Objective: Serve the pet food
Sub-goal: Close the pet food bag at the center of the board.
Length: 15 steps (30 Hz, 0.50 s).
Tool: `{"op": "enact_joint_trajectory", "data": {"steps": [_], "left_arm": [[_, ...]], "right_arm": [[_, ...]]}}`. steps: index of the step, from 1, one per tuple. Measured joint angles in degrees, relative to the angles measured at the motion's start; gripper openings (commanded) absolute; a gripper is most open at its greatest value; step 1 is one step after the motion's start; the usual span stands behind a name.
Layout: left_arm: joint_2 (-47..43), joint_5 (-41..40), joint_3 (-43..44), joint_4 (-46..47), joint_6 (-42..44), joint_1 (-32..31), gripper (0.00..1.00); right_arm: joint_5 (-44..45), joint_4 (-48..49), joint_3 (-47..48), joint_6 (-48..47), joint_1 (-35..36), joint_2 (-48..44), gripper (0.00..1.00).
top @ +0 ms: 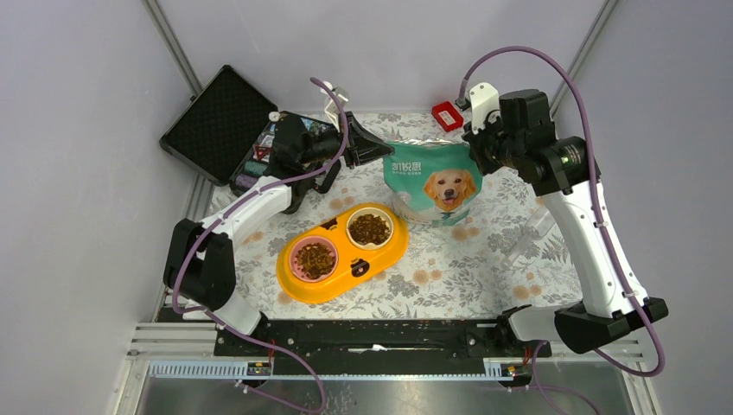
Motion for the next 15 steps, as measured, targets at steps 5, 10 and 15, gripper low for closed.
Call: {"op": "enact_joint_trajectory", "data": {"steps": [5, 10, 15], "left_arm": [[-0.02, -0.33, 0.0, -0.09, 0.04, 0.04, 0.0], [-0.02, -0.42, 0.0, -0.26, 0.04, 0.09, 0.0], [-0.02, -0.42, 0.0, -0.28, -0.09, 0.13, 0.0]], "right_arm": [[2.19, 0.44, -0.09, 0.63, -0.46, -0.22, 0.49], [1.79, 0.66, -0.81, -0.02, -1.44, -1.31, 0.61], [-4.17, 0.87, -0.83, -0.83, -1.73, -1.2, 0.62]]}}
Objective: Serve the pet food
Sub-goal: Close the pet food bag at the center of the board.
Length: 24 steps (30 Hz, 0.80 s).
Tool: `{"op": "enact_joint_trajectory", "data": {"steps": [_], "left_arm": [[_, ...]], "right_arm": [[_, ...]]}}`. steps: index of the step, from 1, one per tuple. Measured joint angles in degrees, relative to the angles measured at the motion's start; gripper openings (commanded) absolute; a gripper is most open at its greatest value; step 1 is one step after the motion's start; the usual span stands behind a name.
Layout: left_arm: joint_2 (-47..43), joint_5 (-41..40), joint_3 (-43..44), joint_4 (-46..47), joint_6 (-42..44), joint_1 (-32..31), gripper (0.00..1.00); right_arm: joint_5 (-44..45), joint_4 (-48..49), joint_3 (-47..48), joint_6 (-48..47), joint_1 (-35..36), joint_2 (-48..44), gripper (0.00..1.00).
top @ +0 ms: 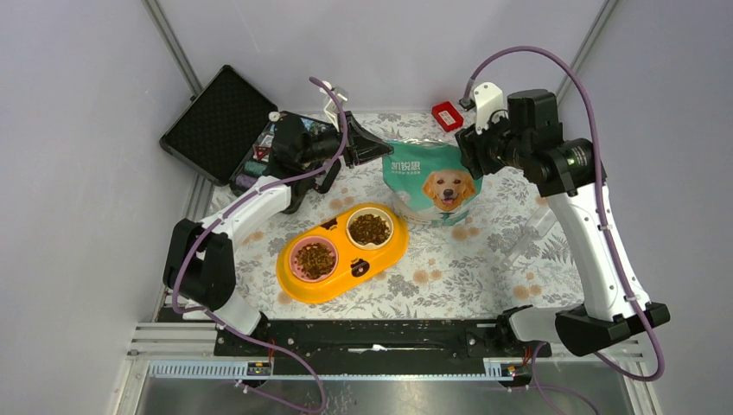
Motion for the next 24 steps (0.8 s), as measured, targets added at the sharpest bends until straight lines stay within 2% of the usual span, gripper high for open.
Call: {"op": "enact_joint_trajectory", "data": {"steps": [8, 12, 14, 15, 16, 24], "left_arm": [[0.0, 0.02, 0.0, 0.0, -0.02, 0.0, 0.0], [0.0, 0.02, 0.0, 0.0, -0.02, 0.0, 0.0], [0.0, 0.02, 0.0, 0.0, -0.02, 0.0, 0.0], [0.0, 0.02, 0.0, 0.0, -0.02, 0.0, 0.0], [0.0, 0.02, 0.0, -0.02, 0.0, 0.0, 0.0], [0.0, 0.02, 0.04, -0.2, 0.02, 0.0, 0.0]], "right_arm": [[-8.07, -0.5, 5.68, -2.71, 4.15, 7.15, 0.58], [-10.32, -1.95, 10.49, -3.74, 6.19, 12.31, 0.46], [-10.95, -2.36, 11.96, -4.04, 6.73, 14.12, 0.32], [-11.43, -2.78, 12.57, -4.07, 6.82, 14.8, 0.19], [-11.8, -3.15, 13.14, -4.09, 6.84, 15.41, 0.01], [-9.38, -3.5, 13.97, -2.89, 7.3, 16.33, 0.0]]}}
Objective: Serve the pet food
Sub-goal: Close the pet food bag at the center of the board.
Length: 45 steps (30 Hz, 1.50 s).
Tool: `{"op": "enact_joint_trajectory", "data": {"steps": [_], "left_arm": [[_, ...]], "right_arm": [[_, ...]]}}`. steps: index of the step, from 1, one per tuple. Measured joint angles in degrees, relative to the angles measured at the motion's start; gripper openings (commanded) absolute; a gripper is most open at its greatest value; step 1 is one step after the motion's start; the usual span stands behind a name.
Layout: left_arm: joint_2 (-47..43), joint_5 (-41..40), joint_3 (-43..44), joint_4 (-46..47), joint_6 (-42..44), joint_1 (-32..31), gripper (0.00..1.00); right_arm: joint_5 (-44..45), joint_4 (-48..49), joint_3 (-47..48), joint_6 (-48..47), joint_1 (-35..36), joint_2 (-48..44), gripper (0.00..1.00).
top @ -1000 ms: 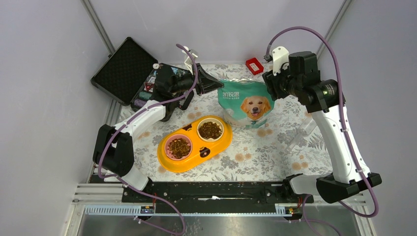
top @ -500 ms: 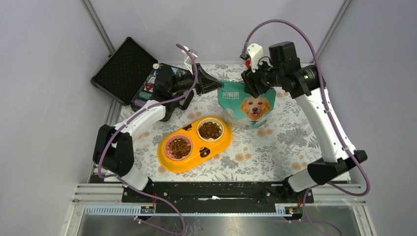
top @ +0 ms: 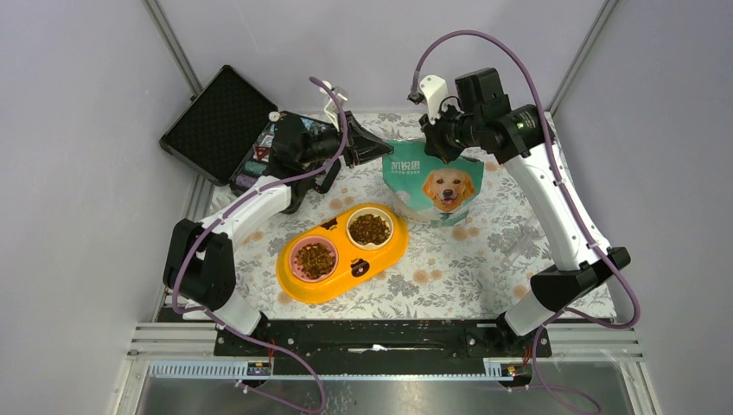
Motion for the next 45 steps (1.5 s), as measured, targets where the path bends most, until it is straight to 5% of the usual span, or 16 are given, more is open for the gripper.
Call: {"op": "enact_joint_trajectory", "data": {"steps": [9, 12, 15, 17, 18, 19, 20, 28, 31, 33, 45], "left_arm": [[0.0, -0.13, 0.0, 0.07, -0.22, -0.09, 0.0], [0.0, -0.22, 0.0, 0.07, -0.22, -0.11, 0.0], [0.0, -0.2, 0.0, 0.02, -0.24, -0.07, 0.0], [0.0, -0.2, 0.0, 0.02, -0.22, -0.07, 0.0], [0.0, -0.2, 0.0, 0.0, -0.22, -0.07, 0.0], [0.0, -0.2, 0.0, 0.0, -0.22, -0.07, 0.0], [0.0, -0.2, 0.0, 0.0, -0.2, -0.07, 0.0], [0.0, -0.44, 0.0, 0.0, -0.22, -0.09, 0.0], [0.0, -0.42, 0.0, -0.02, -0.17, -0.11, 0.0], [-0.02, -0.35, 0.0, -0.07, -0.2, -0.07, 0.0], [-0.02, -0.09, 0.63, -1.49, 0.0, -0.07, 0.0]], "right_arm": [[2.62, 0.94, -1.11, 0.98, 0.9, -0.85, 0.03], [3.21, 1.01, -1.18, 1.25, 1.05, -0.92, 0.44], [6.67, 1.09, -1.18, 1.36, 0.83, -1.31, 0.5], [8.52, 1.25, -1.31, 1.07, 0.57, -1.9, 0.47], [9.01, 1.4, -1.68, 0.96, 0.59, -2.38, 0.37], [9.46, 1.46, -2.03, 0.85, 0.59, -2.78, 0.13], [9.68, 1.53, -2.51, 0.52, 0.59, -3.3, 0.0], [10.03, 3.82, -5.88, 0.5, 0.76, -5.77, 0.0], [10.01, 4.15, -6.45, 0.68, 0.83, -6.34, 0.55], [11.61, 4.35, -6.45, 0.87, 0.83, -6.34, 0.7], [20.24, 10.01, -13.42, 0.68, 0.26, -18.56, 0.78]]}}
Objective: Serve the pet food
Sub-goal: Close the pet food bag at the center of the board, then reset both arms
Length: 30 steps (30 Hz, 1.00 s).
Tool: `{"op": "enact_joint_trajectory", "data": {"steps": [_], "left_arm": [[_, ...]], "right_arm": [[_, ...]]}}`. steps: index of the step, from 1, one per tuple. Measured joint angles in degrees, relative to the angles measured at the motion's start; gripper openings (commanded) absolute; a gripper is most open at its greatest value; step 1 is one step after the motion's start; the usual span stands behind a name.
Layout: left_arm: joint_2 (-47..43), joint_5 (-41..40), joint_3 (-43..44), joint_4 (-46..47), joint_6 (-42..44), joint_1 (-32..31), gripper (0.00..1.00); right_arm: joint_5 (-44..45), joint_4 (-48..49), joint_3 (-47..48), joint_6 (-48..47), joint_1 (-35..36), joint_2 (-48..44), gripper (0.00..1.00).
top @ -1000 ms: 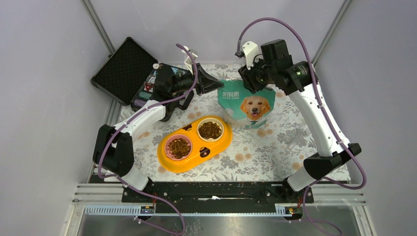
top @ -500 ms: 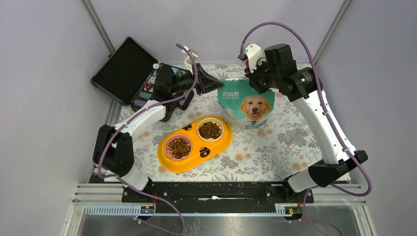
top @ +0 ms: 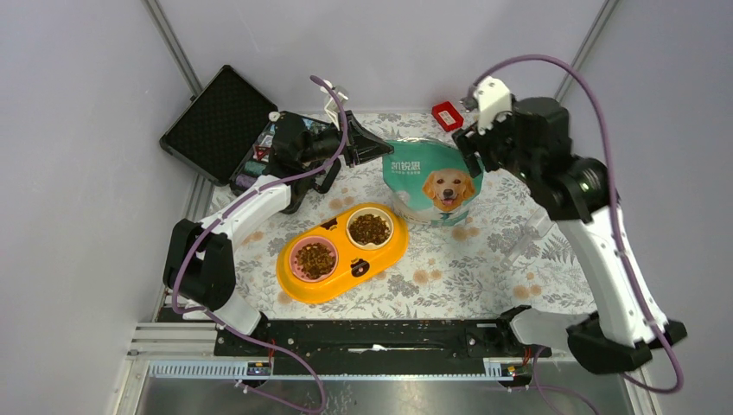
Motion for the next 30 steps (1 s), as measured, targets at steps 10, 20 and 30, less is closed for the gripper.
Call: {"op": "enact_joint_trajectory", "data": {"steps": [10, 20, 30], "left_arm": [[0.0, -0.11, 0.0, 0.17, -0.07, 0.0, 0.26], [-1.27, -0.42, 2.4, 7.45, -3.1, 0.9, 0.53], [-2.47, -2.47, 2.49, 5.01, -1.66, 0.9, 0.69]], "right_arm": [[-3.08, 5.2, -11.63, 6.71, -8.76, -17.25, 0.79], [-6.8, 5.46, -16.52, 9.9, -10.73, -18.36, 0.78], [-9.51, 4.52, -14.6, 11.8, -10.91, -18.51, 0.85]]}}
